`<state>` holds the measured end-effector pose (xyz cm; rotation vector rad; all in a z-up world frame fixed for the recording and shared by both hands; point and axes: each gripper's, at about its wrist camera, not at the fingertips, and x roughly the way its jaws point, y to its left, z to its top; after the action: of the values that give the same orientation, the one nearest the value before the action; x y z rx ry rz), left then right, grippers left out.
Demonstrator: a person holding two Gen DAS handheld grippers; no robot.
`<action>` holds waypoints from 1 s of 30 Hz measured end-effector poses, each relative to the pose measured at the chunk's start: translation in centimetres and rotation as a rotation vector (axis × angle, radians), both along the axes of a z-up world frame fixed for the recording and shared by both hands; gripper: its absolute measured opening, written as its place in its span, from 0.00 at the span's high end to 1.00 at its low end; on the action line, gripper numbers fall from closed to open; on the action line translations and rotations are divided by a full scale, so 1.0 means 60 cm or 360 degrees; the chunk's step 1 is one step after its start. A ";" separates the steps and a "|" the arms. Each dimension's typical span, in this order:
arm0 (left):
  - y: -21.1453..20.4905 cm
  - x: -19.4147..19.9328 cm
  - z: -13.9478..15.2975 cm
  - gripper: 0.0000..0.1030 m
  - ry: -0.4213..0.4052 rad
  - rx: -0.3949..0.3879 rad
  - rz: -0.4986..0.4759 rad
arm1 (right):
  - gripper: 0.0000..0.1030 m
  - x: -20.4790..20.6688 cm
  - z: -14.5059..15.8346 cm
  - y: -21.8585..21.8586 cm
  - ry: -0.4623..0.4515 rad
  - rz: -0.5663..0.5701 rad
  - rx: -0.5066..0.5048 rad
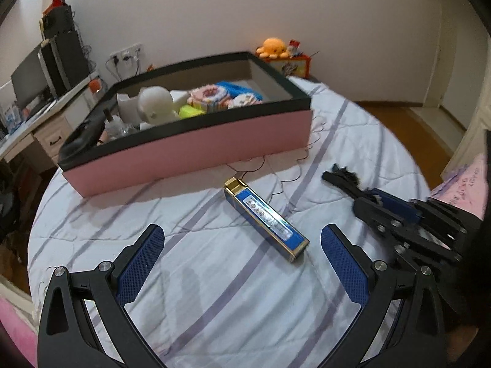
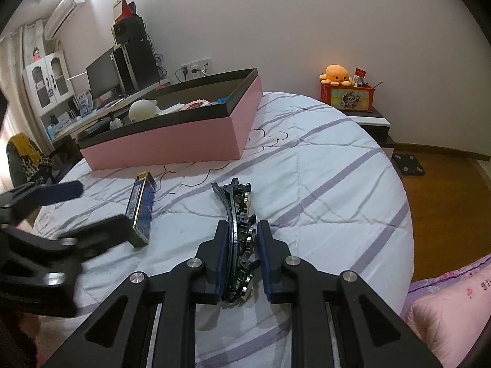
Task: Organize rigid objects
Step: 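Grasp the blue battery box with the left gripper while the right grasps the black hair clip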
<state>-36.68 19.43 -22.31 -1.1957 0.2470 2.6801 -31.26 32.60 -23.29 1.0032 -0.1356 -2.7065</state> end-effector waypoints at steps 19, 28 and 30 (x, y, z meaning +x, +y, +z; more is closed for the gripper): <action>-0.008 0.004 -0.014 0.85 -0.0086 0.0048 -0.0147 | 0.82 -0.003 0.000 -0.003 -0.0008 0.0007 0.0003; -0.107 0.043 -0.006 0.85 -0.0089 -0.0004 -0.0059 | 0.81 0.014 0.011 -0.035 -0.0059 0.0019 0.0008; -0.137 0.053 -0.005 0.85 -0.0097 0.0006 -0.0026 | 0.81 0.017 0.013 -0.061 -0.0076 0.0066 0.0019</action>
<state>-33.52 11.24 -22.60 -1.2663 0.2414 2.6239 -30.24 28.96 -22.51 1.0623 -0.1063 -2.6503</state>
